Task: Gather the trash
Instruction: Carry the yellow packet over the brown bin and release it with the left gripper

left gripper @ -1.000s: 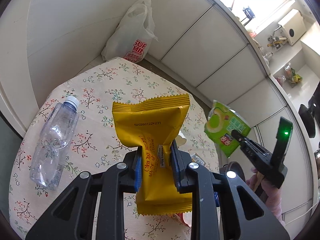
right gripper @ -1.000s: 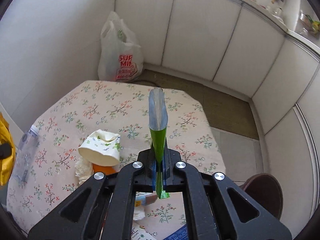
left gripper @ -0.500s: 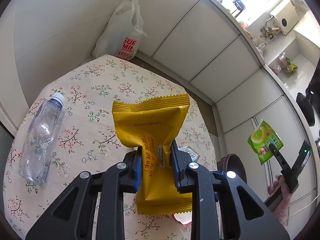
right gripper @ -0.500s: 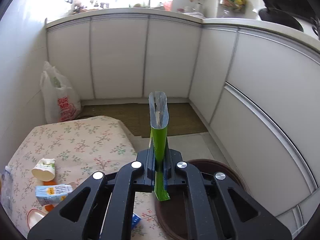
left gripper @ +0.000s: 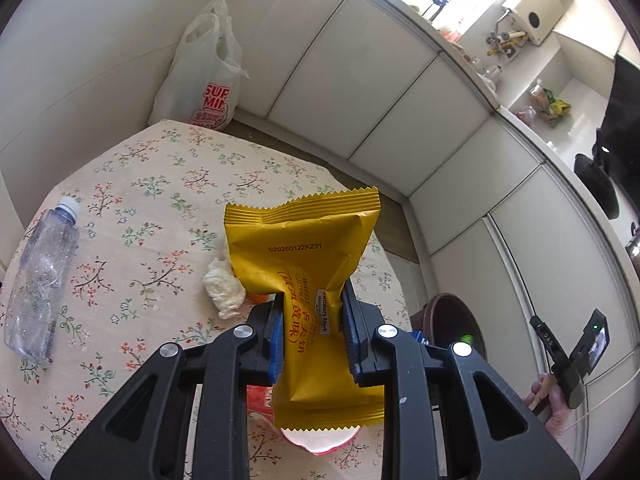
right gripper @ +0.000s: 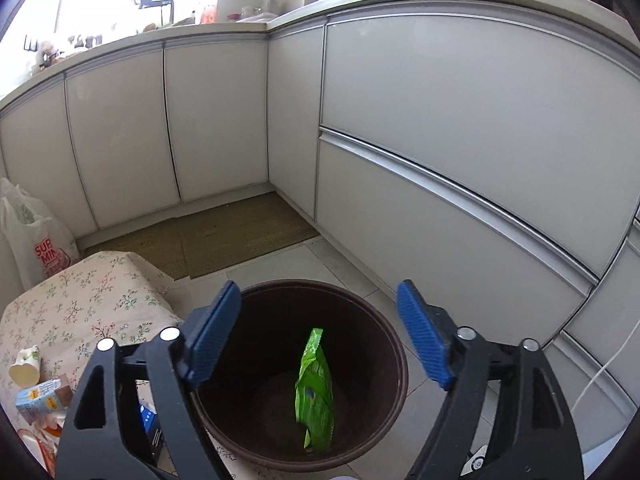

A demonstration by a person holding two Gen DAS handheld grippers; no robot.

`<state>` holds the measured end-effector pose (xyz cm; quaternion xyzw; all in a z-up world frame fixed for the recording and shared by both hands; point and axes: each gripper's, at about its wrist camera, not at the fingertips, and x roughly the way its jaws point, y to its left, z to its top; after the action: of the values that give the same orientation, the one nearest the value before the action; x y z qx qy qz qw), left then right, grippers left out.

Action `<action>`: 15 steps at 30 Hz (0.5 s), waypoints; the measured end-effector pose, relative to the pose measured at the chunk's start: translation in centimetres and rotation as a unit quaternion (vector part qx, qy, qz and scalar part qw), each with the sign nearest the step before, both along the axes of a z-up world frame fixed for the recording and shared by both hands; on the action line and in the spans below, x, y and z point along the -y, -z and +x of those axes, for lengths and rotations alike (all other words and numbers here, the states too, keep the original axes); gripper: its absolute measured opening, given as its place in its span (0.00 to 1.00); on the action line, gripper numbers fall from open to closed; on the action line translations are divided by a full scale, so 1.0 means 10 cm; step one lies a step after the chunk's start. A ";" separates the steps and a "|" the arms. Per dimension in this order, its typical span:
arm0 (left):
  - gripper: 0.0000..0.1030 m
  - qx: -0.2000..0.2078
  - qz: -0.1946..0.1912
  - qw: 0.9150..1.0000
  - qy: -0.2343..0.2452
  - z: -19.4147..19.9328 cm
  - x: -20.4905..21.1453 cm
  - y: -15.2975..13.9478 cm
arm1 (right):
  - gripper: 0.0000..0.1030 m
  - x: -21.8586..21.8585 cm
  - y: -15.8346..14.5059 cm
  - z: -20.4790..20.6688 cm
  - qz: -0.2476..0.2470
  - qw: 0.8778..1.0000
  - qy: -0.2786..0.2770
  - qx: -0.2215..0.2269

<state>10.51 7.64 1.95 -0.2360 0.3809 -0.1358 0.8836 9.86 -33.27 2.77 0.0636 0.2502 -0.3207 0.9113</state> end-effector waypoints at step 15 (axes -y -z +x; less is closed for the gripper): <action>0.24 0.024 0.012 0.985 0.170 0.30 2.36 -0.26 | 0.93 0.85 0.05 -0.57 0.091 0.988 0.111 0.049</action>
<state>13.53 -15.91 4.56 -0.1534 0.3957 -0.2852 0.8594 4.16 -41.81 2.28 0.1893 0.2244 -0.3921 0.8718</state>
